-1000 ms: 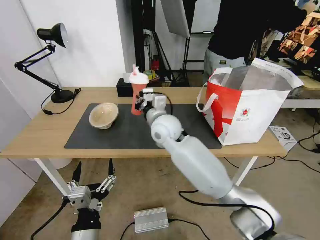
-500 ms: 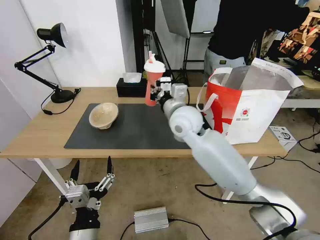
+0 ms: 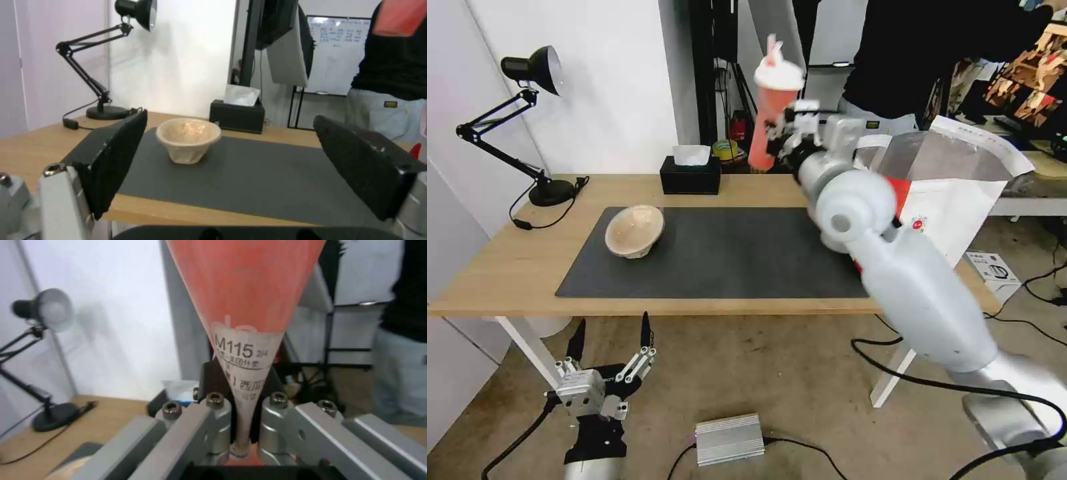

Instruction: Pick up the trash from the table and place it into the takeout bag.

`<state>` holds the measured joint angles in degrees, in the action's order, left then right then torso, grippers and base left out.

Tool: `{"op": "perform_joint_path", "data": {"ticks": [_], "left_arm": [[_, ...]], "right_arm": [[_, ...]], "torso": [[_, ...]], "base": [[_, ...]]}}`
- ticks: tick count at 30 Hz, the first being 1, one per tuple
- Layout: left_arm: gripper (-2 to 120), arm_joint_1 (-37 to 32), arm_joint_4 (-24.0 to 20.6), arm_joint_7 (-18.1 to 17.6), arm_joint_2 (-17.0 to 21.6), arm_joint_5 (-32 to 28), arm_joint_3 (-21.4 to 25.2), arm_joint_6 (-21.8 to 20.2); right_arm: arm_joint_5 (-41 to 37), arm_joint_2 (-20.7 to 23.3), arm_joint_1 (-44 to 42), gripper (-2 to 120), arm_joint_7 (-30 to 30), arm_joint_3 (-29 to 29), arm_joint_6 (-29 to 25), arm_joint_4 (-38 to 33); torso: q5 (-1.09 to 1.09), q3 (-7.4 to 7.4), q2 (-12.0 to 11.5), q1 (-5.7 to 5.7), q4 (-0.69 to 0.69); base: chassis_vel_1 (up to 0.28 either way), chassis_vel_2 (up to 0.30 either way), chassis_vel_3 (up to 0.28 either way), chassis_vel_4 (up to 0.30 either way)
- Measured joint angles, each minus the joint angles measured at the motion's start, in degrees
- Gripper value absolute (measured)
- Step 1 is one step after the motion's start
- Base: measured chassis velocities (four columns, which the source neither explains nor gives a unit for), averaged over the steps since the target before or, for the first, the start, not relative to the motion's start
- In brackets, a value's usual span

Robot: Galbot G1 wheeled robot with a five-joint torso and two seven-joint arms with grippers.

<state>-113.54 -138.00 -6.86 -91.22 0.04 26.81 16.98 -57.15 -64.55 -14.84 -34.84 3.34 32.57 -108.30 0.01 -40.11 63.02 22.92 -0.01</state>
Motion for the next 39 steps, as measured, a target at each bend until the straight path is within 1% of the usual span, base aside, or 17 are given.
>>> {"op": "perform_joint_path", "data": {"ticks": [4,11,14,15,24,39], "left_arm": [[100,0.05,-0.02,0.00,0.00,-0.02,0.00,-0.01],[100,0.53,0.66,0.05,-0.01,0.02,-0.13,-0.03],[100,0.72,1.01,0.05,-0.01,0.01,-0.33,-0.04],[100,0.72,1.01,0.05,-0.01,0.01,-0.33,-0.04],[100,1.37,1.60,0.05,0.01,-0.34,-0.65,-0.04],[100,1.93,2.12,0.05,0.02,-0.37,-1.33,0.17]], "right_arm": [[-0.28,1.74,-0.09,3,-1.19,-1.13,0.87,-0.93],[-0.71,3.20,-1.64,3,-2.22,-4.13,1.50,-1.56],[-0.82,4.93,-2.67,3,-2.80,-6.26,2.18,-2.08],[-0.82,4.93,-2.67,3,-2.80,-6.26,2.18,-2.08],[-0.86,9.56,-5.51,3,-2.79,-10.10,2.73,-2.70],[-3.37,14.31,-4.31,3,-2.50,-13.69,2.15,-0.78]], "torso": [[0.00,0.00,0.00,0.00,0.00],[0.00,0.00,0.00,0.00,0.00],[-0.01,0.00,0.00,0.00,0.01],[-0.01,0.00,0.00,0.00,0.01],[0.00,0.00,0.00,0.00,0.00],[-0.01,0.00,0.00,0.00,0.01]], "base": [[0.000,0.000,0.000,0.000],[0.000,0.000,0.000,0.000],[0.000,0.000,0.000,0.000],[0.000,0.000,0.000,0.000],[0.000,0.000,0.000,0.000],[0.000,0.000,0.000,0.000]]}}
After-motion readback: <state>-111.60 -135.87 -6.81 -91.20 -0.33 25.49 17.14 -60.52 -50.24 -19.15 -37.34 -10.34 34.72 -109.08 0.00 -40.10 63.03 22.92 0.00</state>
